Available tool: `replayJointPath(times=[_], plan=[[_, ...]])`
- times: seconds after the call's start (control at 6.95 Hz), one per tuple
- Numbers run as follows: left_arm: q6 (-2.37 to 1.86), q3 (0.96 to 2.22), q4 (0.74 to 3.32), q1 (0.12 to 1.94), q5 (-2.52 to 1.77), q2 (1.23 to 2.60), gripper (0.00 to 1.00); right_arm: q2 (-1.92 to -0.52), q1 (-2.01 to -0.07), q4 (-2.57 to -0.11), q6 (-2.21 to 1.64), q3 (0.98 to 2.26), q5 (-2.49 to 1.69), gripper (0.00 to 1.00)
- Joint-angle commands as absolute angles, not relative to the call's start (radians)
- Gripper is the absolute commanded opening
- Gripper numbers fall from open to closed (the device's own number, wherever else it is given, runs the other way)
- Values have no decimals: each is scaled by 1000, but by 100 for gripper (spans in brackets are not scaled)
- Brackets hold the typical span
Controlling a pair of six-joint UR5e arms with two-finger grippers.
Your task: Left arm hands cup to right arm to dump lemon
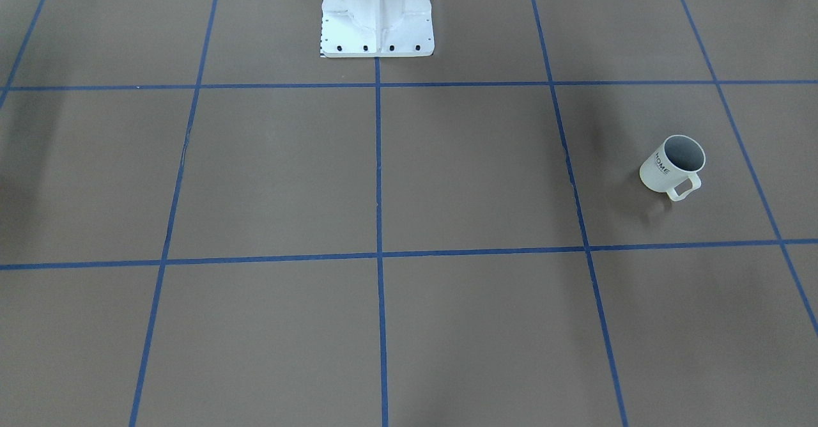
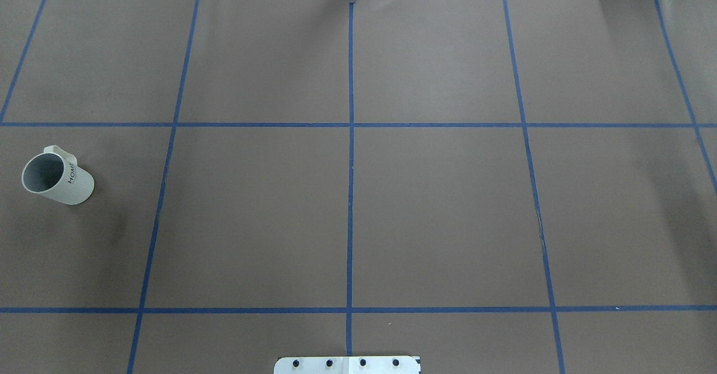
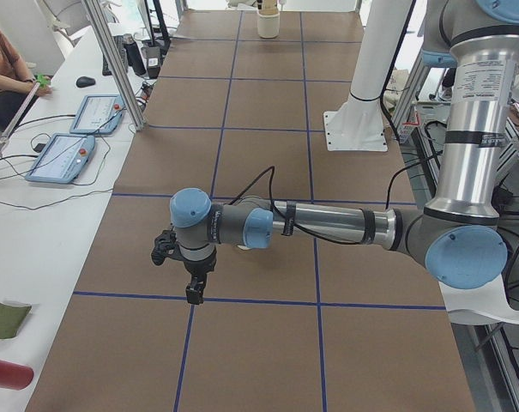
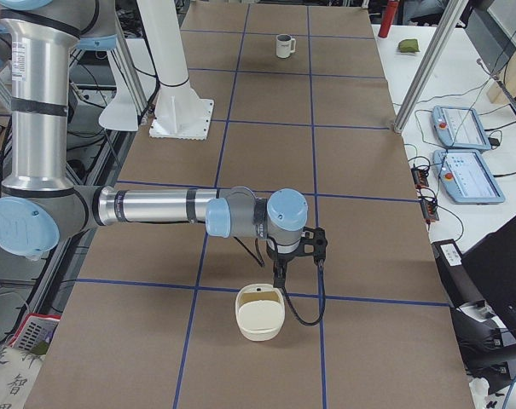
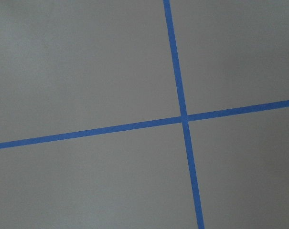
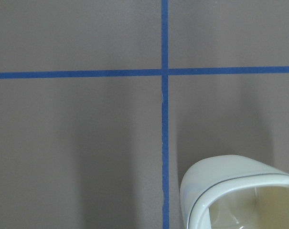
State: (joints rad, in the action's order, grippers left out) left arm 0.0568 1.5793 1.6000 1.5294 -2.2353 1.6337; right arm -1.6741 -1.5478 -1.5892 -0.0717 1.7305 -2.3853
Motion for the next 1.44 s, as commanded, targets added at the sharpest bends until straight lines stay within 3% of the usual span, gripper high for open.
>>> replayJointPath(times=[0.0,0.58,1.29], plan=[[57,1580,1600,1529,-2235,1635,100,-1672,-1548,-1589,-77,1735,-2385,100],[49,1667,1594,1516,-2230,1675,100,-1672,-1548,-1588,-78,1750,-2391,100],[-273,1697,1692,1384,-2310,1666,100,-1632,-1546,-1588,-78,1821,-2394,100]])
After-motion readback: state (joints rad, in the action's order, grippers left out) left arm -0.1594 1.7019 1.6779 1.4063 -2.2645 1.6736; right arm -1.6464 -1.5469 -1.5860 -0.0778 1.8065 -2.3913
